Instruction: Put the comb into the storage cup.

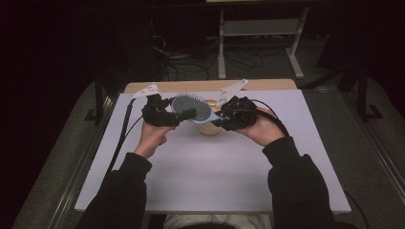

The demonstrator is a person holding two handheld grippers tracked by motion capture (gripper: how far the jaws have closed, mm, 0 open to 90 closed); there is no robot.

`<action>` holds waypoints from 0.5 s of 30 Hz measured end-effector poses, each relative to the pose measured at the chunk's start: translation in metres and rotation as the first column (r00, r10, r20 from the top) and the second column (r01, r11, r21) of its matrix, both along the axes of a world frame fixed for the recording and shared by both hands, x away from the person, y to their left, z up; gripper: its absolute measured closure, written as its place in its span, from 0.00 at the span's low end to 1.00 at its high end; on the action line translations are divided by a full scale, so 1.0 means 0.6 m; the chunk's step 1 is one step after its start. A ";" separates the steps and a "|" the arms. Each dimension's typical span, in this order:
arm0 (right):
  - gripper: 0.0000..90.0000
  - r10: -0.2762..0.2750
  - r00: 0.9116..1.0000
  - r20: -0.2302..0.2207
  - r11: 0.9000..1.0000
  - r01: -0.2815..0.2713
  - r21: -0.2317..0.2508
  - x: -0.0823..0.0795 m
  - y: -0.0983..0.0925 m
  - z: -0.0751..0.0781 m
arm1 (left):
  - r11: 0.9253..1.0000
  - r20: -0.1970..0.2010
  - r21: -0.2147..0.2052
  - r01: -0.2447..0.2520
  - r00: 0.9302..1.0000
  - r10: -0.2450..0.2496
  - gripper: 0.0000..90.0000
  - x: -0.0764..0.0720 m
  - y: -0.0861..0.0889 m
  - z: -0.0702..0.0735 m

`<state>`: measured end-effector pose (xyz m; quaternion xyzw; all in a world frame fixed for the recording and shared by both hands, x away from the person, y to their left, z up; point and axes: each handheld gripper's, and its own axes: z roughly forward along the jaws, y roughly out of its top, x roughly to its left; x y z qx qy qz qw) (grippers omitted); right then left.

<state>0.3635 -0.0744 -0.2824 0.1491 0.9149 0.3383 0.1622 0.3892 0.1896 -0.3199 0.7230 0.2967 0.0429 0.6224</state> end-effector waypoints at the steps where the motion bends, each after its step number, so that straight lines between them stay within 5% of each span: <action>1: 0.75 0.000 1.000 0.001 1.000 0.000 -0.001 0.000 0.000 -0.001 | 1.000 -0.005 -0.006 -0.002 1.000 0.002 0.09 0.001 0.000 -0.001; 8: 0.75 -0.015 1.000 0.013 1.000 0.015 0.002 0.004 -0.002 -0.005 | 0.998 -0.021 -0.059 -0.031 0.999 0.030 0.17 0.007 0.001 -0.002; 15: 0.74 -0.035 0.999 0.026 0.999 0.035 -0.010 0.006 0.003 -0.010 | 0.997 -0.010 -0.064 -0.047 0.999 0.047 0.20 0.010 0.000 -0.004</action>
